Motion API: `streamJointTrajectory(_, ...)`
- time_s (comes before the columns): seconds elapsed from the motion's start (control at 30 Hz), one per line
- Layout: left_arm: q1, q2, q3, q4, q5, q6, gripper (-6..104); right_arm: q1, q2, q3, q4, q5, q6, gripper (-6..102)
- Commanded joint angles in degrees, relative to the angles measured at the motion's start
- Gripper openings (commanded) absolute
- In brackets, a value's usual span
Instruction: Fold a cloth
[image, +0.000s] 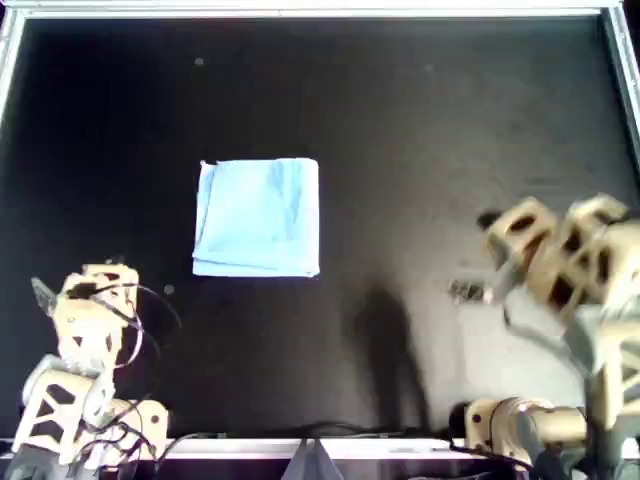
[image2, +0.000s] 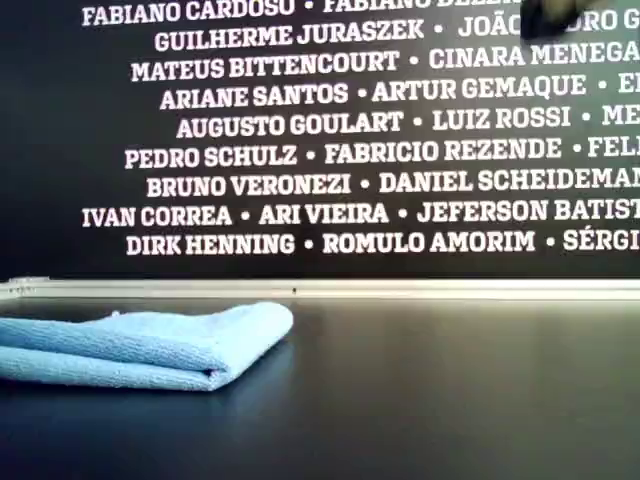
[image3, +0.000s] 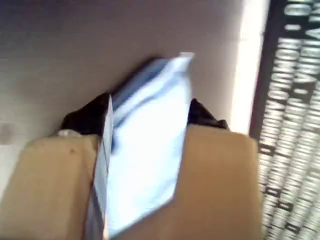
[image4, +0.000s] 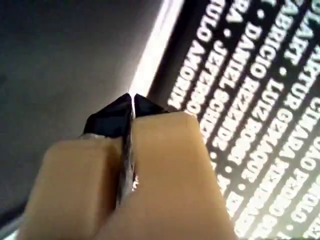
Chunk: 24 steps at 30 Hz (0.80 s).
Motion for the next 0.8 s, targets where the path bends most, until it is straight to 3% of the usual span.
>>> streamJointTrajectory(0.0,0.7,0.5,-4.6,0.1,0.2,-0.4,53,-1.1,12.5,10.4,-8.0,0.4,1.14,-2)
streamJointTrajectory(0.17,0.7,0.6,-3.5,0.0,0.2,-0.5,53,-7.7,28.6,25.7,-20.8,0.4,5.8,-2)
streamJointTrajectory(0.27,1.4,0.9,-4.7,0.0,0.0,-0.5,53,-12.7,32.6,33.2,-27.2,0.4,7.38,-2)
streamJointTrajectory(0.47,1.9,1.0,-3.4,0.0,-0.9,-0.4,53,-13.6,32.1,44.3,-34.7,0.4,7.56,-2)
streamJointTrajectory(0.67,5.3,1.1,-3.0,0.1,-0.9,-0.4,53,-14.1,32.3,50.2,-37.1,0.4,7.56,-2)
streamJointTrajectory(0.77,6.8,1.1,0.4,0.1,-0.9,-0.4,53,-14.2,32.3,50.3,-37.1,0.4,8.61,-2)
